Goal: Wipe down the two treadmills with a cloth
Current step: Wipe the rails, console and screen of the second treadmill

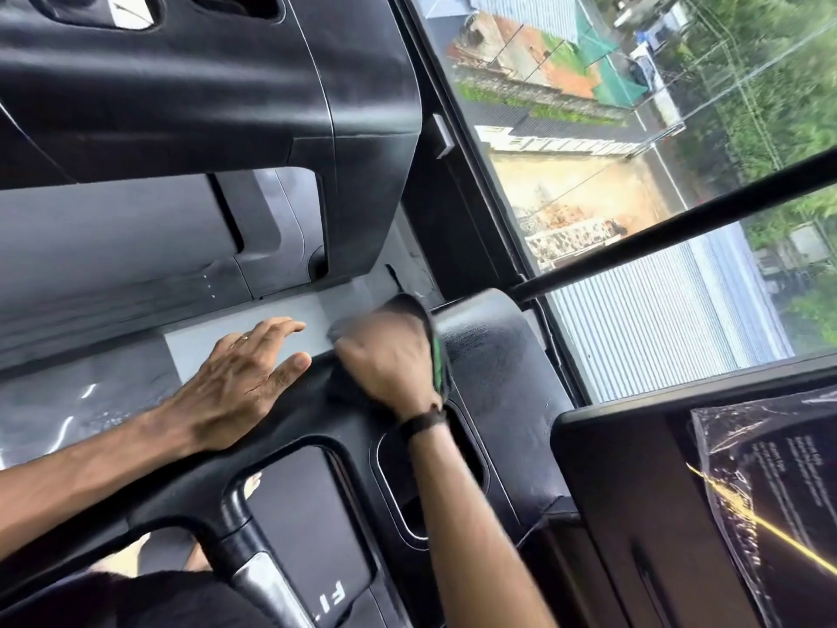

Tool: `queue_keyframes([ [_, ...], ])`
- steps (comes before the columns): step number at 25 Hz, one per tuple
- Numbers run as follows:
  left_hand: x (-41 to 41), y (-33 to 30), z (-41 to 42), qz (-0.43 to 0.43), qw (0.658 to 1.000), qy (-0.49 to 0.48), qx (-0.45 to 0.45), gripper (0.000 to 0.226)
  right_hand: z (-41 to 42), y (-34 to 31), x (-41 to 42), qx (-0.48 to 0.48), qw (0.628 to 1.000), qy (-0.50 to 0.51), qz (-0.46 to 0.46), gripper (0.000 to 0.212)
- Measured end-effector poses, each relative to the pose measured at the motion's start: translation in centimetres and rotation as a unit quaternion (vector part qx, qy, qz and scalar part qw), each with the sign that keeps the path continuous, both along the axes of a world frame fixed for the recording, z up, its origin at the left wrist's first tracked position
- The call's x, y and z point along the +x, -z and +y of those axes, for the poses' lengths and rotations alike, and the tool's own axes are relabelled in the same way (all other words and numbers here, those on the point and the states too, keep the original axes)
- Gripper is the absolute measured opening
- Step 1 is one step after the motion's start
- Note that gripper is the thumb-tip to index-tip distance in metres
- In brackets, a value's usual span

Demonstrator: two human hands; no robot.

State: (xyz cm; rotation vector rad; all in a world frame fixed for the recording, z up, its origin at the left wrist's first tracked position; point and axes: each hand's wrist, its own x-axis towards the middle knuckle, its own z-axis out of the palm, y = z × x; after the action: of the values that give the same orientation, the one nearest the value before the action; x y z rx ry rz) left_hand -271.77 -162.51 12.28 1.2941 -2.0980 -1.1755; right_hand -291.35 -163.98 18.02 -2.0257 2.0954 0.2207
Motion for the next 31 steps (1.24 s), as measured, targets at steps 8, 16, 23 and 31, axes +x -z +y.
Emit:
queue_keyframes([
  [8,0.1,-0.4,0.1,0.004,1.000,0.004,0.017,0.083,2.2,-0.8,-6.7,-0.119,0.984,0.135,-0.001,0.049],
  [16,0.2,-0.4,0.1,-0.022,1.000,0.015,0.010,0.082,-5.7,0.2,-11.4,-0.031,0.956,0.276,0.099,0.050],
  [23,0.1,-0.3,-0.2,-0.072,0.986,0.138,-0.068,0.080,5.4,-0.8,-2.7,-0.082,0.992,0.091,-0.023,0.066],
  [31,0.3,-0.3,-0.3,-0.122,0.973,0.173,-0.090,0.079,3.4,-1.6,-12.9,-0.100,0.914,0.393,-0.018,0.065],
])
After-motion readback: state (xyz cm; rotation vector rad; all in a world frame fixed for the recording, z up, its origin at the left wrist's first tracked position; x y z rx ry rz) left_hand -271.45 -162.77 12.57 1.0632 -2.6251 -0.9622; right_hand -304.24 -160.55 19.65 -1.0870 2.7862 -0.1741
